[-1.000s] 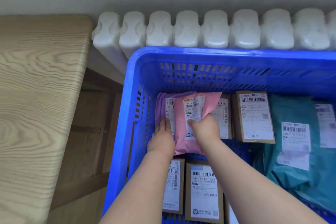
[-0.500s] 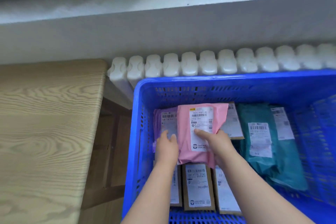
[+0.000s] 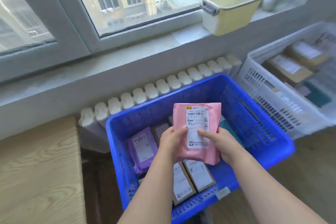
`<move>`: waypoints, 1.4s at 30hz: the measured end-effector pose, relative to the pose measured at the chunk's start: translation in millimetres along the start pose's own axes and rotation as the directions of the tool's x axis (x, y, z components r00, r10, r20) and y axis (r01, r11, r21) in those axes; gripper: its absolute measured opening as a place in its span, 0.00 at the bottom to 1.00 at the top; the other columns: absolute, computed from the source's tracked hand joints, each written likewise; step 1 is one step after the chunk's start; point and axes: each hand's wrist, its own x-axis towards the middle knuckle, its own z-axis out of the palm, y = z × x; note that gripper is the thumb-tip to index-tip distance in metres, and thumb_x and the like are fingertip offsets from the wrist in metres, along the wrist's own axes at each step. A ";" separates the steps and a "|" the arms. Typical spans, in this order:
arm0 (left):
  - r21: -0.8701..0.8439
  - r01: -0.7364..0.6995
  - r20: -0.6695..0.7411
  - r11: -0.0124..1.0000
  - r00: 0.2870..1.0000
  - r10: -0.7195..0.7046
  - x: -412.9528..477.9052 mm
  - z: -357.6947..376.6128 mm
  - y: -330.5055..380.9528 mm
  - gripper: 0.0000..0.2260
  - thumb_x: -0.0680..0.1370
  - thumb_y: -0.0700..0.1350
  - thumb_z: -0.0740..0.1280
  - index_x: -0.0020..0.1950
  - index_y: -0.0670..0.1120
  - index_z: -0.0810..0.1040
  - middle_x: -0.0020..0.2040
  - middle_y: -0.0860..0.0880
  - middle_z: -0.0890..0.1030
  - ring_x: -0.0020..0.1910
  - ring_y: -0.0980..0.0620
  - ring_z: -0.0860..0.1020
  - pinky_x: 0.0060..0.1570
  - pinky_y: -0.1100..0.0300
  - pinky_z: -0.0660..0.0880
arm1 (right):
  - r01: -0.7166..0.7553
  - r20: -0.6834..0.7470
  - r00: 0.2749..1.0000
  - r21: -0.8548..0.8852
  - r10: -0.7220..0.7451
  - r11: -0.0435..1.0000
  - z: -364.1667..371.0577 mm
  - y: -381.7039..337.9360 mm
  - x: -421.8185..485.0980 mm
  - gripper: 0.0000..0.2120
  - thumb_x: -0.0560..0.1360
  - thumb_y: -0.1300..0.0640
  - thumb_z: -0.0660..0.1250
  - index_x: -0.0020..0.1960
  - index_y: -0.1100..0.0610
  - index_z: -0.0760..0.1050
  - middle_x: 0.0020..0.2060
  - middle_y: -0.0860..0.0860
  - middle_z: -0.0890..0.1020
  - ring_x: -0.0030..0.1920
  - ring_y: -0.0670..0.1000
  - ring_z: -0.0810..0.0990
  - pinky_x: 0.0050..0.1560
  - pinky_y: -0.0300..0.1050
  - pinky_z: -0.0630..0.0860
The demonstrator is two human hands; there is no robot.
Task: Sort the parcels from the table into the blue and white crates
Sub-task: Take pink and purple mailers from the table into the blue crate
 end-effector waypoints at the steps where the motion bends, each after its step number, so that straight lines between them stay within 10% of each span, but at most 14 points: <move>1: 0.030 0.003 0.026 1.000 1.000 -0.004 -4.5 9.0 0.3 0.09 0.79 0.38 0.69 0.57 0.36 0.80 0.50 0.36 0.85 0.48 0.36 0.84 0.45 0.39 0.81 | 0.009 -0.015 1.000 0.021 -0.009 1.000 -8.6 -1.5 -8.8 0.17 0.72 0.62 0.74 0.60 0.60 0.79 0.50 0.56 0.86 0.51 0.58 0.86 0.58 0.58 0.80; 5: 0.144 0.000 0.140 0.990 0.990 -0.020 -20.6 62.3 -7.3 0.15 0.75 0.41 0.72 0.59 0.35 0.79 0.52 0.35 0.84 0.54 0.33 0.82 0.56 0.29 0.75 | 0.046 -0.106 0.994 0.085 -0.037 0.995 -58.9 -6.4 -43.1 0.16 0.73 0.64 0.73 0.60 0.62 0.79 0.50 0.58 0.86 0.51 0.59 0.85 0.59 0.59 0.79; 16: 0.332 -0.019 0.271 0.943 0.960 -0.076 -45.0 263.4 -71.0 0.10 0.79 0.42 0.69 0.57 0.39 0.81 0.50 0.38 0.85 0.48 0.36 0.84 0.47 0.33 0.79 | 0.182 -0.332 0.938 0.232 -0.098 0.956 -249.8 -34.8 -96.9 0.12 0.73 0.70 0.70 0.56 0.62 0.79 0.47 0.59 0.86 0.45 0.57 0.87 0.40 0.47 0.83; 25: 0.332 0.012 0.247 0.943 0.964 -0.099 -68.6 428.1 -126.9 0.06 0.79 0.43 0.69 0.55 0.44 0.80 0.51 0.40 0.84 0.50 0.38 0.83 0.50 0.39 0.81 | 0.173 -0.347 0.931 0.149 -0.112 0.974 -423.0 -72.0 -111.5 0.16 0.73 0.66 0.73 0.60 0.61 0.77 0.49 0.57 0.86 0.50 0.57 0.86 0.52 0.53 0.81; 32: 0.322 -0.006 0.205 0.947 0.977 -0.063 -44.5 500.4 -107.7 0.07 0.79 0.44 0.67 0.56 0.46 0.77 0.46 0.45 0.82 0.40 0.45 0.82 0.29 0.58 0.77 | 0.157 -0.325 0.939 0.115 -0.113 0.981 -475.0 -116.2 -65.4 0.16 0.73 0.66 0.74 0.59 0.60 0.78 0.48 0.56 0.87 0.49 0.57 0.86 0.54 0.54 0.81; 42: 0.394 0.030 0.167 0.919 0.981 -0.103 56.8 584.0 -67.6 0.10 0.77 0.48 0.69 0.57 0.47 0.77 0.51 0.44 0.83 0.47 0.42 0.83 0.43 0.45 0.82 | 0.027 -0.328 0.944 -0.019 -0.032 0.999 -531.6 -196.2 31.3 0.14 0.73 0.63 0.74 0.58 0.59 0.80 0.47 0.54 0.87 0.48 0.56 0.86 0.55 0.58 0.81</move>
